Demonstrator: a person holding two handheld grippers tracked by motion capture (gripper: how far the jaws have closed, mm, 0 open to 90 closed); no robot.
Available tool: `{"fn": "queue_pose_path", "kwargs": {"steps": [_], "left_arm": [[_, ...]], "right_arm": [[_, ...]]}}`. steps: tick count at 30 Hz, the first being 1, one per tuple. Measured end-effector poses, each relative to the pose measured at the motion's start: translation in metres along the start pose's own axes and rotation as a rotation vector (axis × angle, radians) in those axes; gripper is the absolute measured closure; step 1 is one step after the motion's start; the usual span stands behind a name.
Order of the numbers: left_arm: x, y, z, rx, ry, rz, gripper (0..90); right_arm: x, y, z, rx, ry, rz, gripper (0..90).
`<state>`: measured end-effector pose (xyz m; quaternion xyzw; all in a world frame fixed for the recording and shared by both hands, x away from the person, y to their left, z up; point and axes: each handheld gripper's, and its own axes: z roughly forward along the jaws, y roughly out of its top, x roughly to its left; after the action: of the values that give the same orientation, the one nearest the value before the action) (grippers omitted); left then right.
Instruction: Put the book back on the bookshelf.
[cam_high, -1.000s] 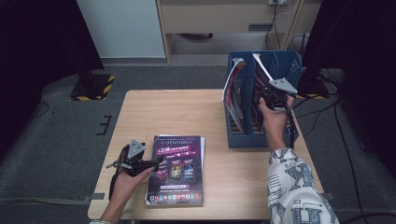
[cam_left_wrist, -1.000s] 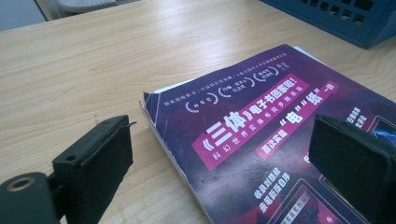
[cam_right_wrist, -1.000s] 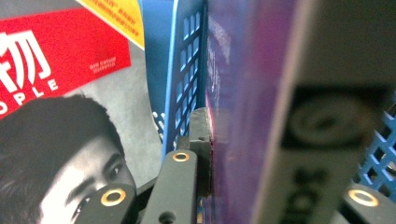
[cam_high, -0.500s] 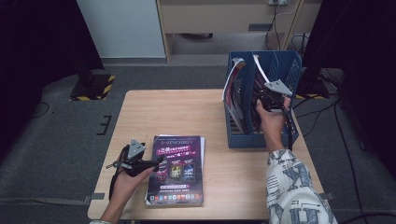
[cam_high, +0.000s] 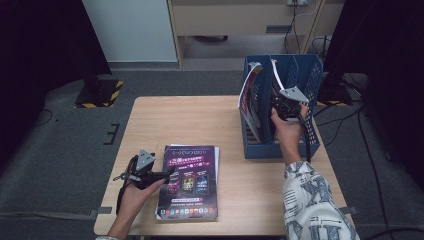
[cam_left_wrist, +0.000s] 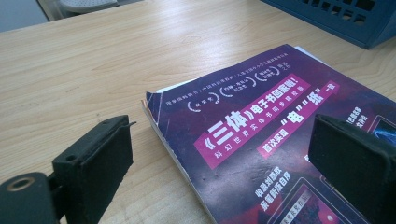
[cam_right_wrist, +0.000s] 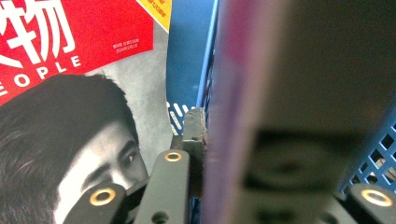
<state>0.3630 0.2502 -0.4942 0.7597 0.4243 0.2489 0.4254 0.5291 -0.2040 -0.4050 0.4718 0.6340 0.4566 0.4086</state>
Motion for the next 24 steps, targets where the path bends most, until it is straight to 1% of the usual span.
{"fn": "queue_pose_path", "kwargs": {"steps": [4, 5, 10, 15, 17, 19, 20, 21, 22, 24], "left_arm": [[0.0, 0.0, 0.0, 0.001, -0.001, 0.001, 6.0], [0.0, 0.0, 0.0, 0.001, -0.001, 0.002, 6.1], [0.0, 0.0, 0.0, 0.0, 0.0, 0.002, 6.0], [0.0, 0.0, 0.0, 0.0, 0.0, 0.002, 6.0], [0.0, 0.0, 0.0, 0.0, 0.0, 0.003, 6.0], [0.0, 0.0, -0.001, -0.001, 0.0, 0.003, 6.0], [0.0, 0.0, -0.001, 0.0, 0.0, 0.004, 6.0], [0.0, 0.0, -0.001, 0.0, 0.0, 0.004, 6.0], [0.0, 0.0, -0.001, 0.0, 0.001, 0.004, 6.0], [0.0, 0.0, -0.001, 0.0, 0.002, 0.004, 5.9]], "right_arm": [[0.001, -0.001, 0.0, 0.0, 0.006, 0.014, 72.7], [0.001, -0.002, 0.0, 0.005, 0.008, 0.015, 70.9], [0.0, -0.003, -0.001, -0.002, 0.012, 0.036, 61.4], [0.001, -0.003, -0.003, 0.0, 0.022, 0.052, 45.2], [0.0, -0.003, -0.003, 0.011, 0.032, 0.069, 39.4], [0.001, -0.003, -0.005, 0.018, 0.04, 0.06, 35.1], [0.002, -0.002, -0.006, 0.021, 0.048, 0.058, 30.4], [0.002, -0.001, -0.007, 0.025, 0.045, 0.056, 28.3], [0.003, -0.001, -0.008, 0.021, 0.045, 0.055, 27.3], [0.004, 0.001, -0.012, 0.003, 0.053, 0.062, 22.0]]}}
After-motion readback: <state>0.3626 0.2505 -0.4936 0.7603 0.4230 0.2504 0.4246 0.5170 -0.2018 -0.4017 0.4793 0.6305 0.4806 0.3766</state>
